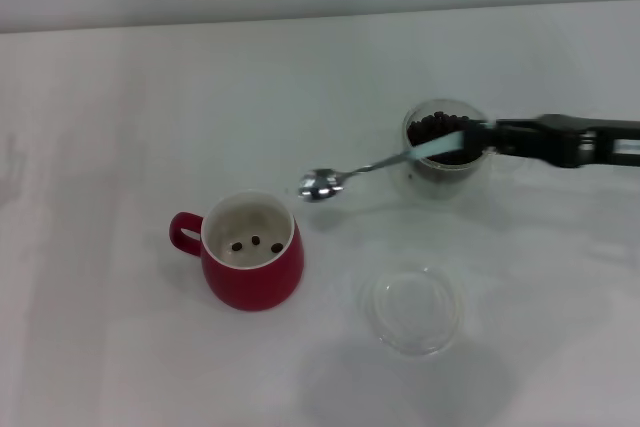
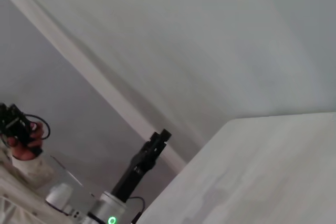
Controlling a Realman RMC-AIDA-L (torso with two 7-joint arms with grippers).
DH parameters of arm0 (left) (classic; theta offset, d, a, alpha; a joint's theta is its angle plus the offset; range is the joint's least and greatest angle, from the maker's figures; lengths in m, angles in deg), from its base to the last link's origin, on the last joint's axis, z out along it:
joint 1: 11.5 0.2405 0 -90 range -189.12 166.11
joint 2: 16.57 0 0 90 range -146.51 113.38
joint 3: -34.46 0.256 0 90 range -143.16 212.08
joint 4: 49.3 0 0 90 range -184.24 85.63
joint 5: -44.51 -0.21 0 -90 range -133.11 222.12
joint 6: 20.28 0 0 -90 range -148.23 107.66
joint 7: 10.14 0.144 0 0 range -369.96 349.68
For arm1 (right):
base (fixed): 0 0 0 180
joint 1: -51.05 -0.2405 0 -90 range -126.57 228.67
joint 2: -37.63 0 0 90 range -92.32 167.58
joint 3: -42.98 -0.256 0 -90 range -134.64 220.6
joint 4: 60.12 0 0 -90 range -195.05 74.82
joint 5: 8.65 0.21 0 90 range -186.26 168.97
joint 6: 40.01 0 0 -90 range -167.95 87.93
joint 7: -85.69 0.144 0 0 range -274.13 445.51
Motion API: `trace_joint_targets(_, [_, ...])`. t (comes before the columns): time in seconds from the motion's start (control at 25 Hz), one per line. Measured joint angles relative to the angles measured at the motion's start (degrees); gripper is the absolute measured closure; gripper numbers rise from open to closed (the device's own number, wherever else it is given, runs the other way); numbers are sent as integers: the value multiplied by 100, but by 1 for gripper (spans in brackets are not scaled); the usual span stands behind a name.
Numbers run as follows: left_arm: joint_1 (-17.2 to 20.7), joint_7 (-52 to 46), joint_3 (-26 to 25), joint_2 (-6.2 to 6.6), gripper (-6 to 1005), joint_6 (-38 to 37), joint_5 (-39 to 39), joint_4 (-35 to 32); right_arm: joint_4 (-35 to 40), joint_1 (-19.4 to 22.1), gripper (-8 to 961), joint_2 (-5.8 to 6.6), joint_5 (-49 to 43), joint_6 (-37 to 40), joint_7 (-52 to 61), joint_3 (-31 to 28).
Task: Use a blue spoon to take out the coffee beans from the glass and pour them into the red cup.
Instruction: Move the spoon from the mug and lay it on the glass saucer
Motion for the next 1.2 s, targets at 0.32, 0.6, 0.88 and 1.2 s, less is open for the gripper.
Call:
trace_joint_targets(0.32, [7, -3, -10, 0, 259, 10, 12, 0, -713, 441, 758, 143, -422, 350, 299, 9])
trace_joint_targets(0.6, [-23, -3, -14, 0, 260, 20, 11, -6, -772, 514, 756, 3, -859, 29, 280, 10])
trace_joint_targets(0.88, [-30, -3, -13, 0, 259, 20, 9, -8, -729, 456, 754, -104, -1251, -317, 295, 9])
trace_joint_targets(1.2, [-32, -2, -1, 0, 260, 19, 6, -9, -715, 456, 752, -188, -1341, -501, 313, 6])
